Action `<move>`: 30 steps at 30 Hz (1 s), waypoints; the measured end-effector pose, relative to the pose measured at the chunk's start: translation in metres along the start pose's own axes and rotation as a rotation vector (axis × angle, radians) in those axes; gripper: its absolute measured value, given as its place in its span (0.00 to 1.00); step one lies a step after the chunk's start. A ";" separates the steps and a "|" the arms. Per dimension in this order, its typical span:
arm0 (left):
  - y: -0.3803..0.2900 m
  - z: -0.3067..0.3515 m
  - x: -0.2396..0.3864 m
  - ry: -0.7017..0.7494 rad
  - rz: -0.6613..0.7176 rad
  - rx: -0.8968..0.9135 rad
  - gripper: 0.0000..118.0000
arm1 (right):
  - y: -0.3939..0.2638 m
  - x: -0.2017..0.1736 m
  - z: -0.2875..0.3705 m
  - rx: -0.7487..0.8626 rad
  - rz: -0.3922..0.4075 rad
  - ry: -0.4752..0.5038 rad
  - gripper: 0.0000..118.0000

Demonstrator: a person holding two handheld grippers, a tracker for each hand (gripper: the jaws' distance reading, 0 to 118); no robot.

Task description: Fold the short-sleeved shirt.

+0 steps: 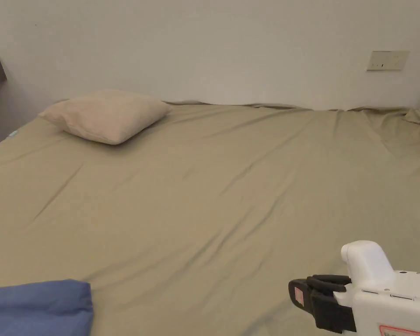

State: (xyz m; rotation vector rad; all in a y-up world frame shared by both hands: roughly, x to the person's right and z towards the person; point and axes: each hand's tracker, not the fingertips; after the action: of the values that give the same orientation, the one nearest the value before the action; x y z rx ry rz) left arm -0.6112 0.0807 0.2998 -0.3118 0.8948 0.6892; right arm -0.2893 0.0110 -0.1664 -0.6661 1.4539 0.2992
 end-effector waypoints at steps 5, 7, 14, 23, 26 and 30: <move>-0.026 0.034 0.163 0.037 -0.264 0.356 0.00 | 0.041 0.029 0.095 0.259 0.034 -0.220 0.02; -0.038 0.034 0.211 0.036 -0.316 0.427 0.00 | 0.054 0.038 0.131 0.353 0.062 -0.320 0.02; -0.063 0.023 0.318 0.073 -0.499 0.467 0.00 | 0.073 0.061 0.204 0.550 0.069 -0.474 0.02; -0.068 0.044 0.327 0.059 -0.467 0.497 0.00 | 0.073 0.066 0.223 0.593 0.102 -0.532 0.02; -0.062 0.046 0.322 0.072 -0.471 0.481 0.00 | 0.073 0.064 0.221 0.603 0.098 -0.530 0.02; -0.060 0.045 0.317 0.104 -0.479 0.473 0.94 | 0.074 0.056 0.213 0.618 0.127 -0.547 0.09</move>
State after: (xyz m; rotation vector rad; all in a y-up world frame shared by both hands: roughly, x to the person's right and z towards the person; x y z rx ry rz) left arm -0.4072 0.1912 0.0715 -0.1278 1.0056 0.0107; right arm -0.1518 0.1821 -0.2427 0.0203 0.9778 0.1015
